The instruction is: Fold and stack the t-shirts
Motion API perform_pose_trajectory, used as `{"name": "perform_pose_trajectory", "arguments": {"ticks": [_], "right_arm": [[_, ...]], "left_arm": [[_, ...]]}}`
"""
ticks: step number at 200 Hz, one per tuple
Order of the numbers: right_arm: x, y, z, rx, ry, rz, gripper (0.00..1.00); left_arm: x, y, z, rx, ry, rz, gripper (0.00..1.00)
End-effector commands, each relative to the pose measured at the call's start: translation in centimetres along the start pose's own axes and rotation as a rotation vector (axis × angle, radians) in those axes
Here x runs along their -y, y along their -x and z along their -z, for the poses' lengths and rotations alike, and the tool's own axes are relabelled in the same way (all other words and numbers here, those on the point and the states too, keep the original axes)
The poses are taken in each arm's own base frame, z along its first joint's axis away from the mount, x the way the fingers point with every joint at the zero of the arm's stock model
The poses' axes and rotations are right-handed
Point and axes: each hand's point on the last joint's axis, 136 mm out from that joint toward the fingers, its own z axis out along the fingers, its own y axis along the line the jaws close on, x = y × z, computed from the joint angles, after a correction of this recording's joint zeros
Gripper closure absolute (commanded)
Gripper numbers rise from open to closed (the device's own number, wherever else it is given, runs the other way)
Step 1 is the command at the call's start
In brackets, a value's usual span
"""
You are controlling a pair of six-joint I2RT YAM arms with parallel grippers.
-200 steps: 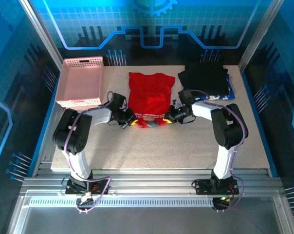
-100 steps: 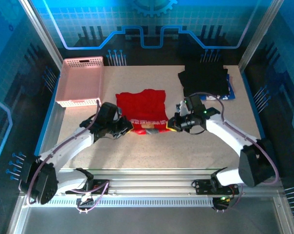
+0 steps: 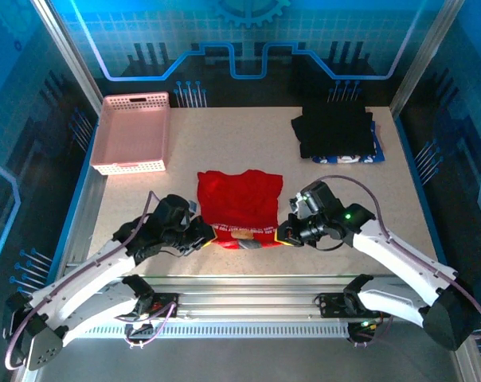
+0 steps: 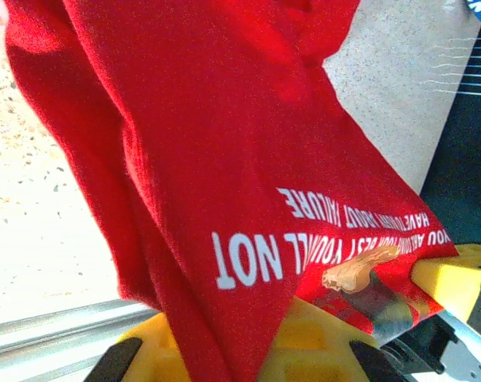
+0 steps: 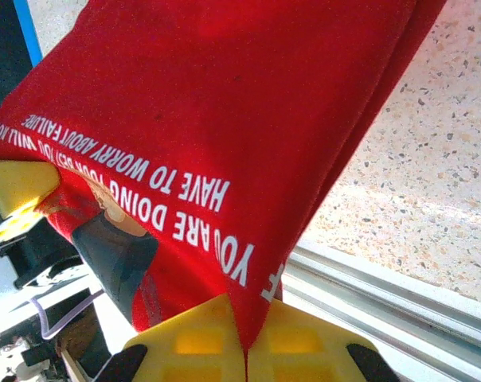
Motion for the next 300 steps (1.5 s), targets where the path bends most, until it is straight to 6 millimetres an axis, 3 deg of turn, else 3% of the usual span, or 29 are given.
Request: {"name": "perform_pose_trajectory", "arguments": {"ticks": [1, 49, 96, 191, 205, 215, 227, 235, 244, 257, 273, 283, 300], "right_arm": [[0.1, 1.1, 1.6, 0.029, -0.054, -0.025, 1.00], [-2.0, 7.2, 2.2, 0.051, -0.025, 0.016, 1.00], [-1.8, 13.0, 1.1, 0.026, -0.036, 0.022, 1.00], [2.5, 20.0, -3.7, -0.045, -0.071, -0.092, 0.98], [3.3, 21.0, -4.6, -0.052, -0.080, -0.115, 0.95], [3.6, 21.9, -5.2, -0.056, -0.075, -0.135, 0.87], [3.5, 23.5, -5.7, -0.042, -0.064, -0.147, 0.73], [3.2, 24.9, -5.5, -0.013, -0.049, -0.152, 0.57], [2.5, 26.6, -5.0, 0.026, -0.020, -0.155, 0.47], [0.7, 28.6, -3.2, 0.094, 0.015, -0.131, 0.41], [-1.4, 29.8, -0.3, 0.174, 0.012, -0.066, 0.36], [-2.5, 29.4, 1.2, 0.192, 0.005, -0.025, 0.36], [-3.5, 27.6, 2.9, 0.194, -0.027, 0.043, 0.37]], "left_arm": [[-0.5, 1.6, 1.6, 0.090, 0.066, 0.053, 1.00], [0.9, 6.1, 1.7, 0.137, 0.001, 0.128, 1.00], [2.5, 11.9, 1.1, 0.159, -0.007, 0.117, 1.00], [1.2, 20.6, -5.5, 0.067, 0.031, 0.153, 1.00], [1.1, 21.7, -7.0, 0.037, 0.032, 0.158, 1.00], [1.3, 22.5, -8.1, 0.021, 0.023, 0.161, 1.00], [1.9, 23.8, -9.1, 0.011, 0.002, 0.158, 0.87], [2.9, 24.7, -9.3, 0.014, -0.018, 0.151, 0.74], [4.3, 25.7, -8.9, 0.033, -0.045, 0.137, 0.57], [7.3, 27.5, -7.1, 0.089, -0.096, 0.106, 0.42], [10.7, 29.0, -3.6, 0.183, -0.151, 0.060, 0.32], [12.3, 29.2, -1.4, 0.238, -0.177, 0.031, 0.22], [13.9, 28.3, 1.2, 0.275, -0.207, -0.011, 0.16]]}}
